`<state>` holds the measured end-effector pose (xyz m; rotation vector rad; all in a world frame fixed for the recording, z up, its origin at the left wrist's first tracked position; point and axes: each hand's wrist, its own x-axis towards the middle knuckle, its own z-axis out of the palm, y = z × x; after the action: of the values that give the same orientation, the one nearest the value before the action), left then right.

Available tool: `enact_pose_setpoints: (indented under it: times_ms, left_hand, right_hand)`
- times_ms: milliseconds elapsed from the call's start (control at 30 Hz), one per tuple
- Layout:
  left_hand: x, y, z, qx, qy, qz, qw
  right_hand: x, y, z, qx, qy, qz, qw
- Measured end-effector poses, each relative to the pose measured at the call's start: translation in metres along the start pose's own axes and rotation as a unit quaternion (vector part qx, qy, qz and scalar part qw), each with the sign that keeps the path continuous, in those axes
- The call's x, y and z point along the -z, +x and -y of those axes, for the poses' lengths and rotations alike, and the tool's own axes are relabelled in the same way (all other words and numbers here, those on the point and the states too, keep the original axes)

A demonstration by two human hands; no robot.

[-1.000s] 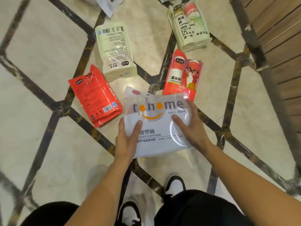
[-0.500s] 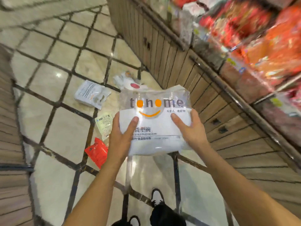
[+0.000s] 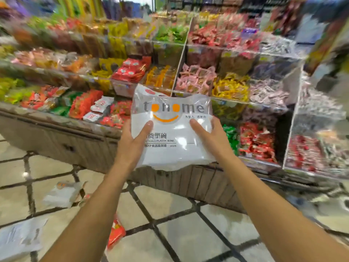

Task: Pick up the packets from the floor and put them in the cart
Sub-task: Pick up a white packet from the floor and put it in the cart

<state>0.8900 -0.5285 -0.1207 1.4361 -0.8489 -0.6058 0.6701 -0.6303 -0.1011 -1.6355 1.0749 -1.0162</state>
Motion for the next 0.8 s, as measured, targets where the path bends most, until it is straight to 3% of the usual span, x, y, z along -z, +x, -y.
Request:
enact_pose_setpoints:
  times_ms: [333, 567, 800]
  left_hand:
    - [-0.309, -0.126, -0.106, -0.052, -0.047, 0.236, 0.969]
    - [-0.515, -0.260, -0.120, -0.031, -0.077, 0.338, 0.937]
    - [-0.676, -0.364, -0.132, -0.022, -0.079, 0.420, 0.904]
  right_hand:
    - [0.332, -0.132, -0.004, -0.029, -0.052, -0.262, 0.963]
    - [0.548, -0.228, -0.056, -0.064, -0.076, -0.352, 0.931]
    - [0.707, -0.301, -0.094, -0.114, -0.112, -0.406, 0.900]
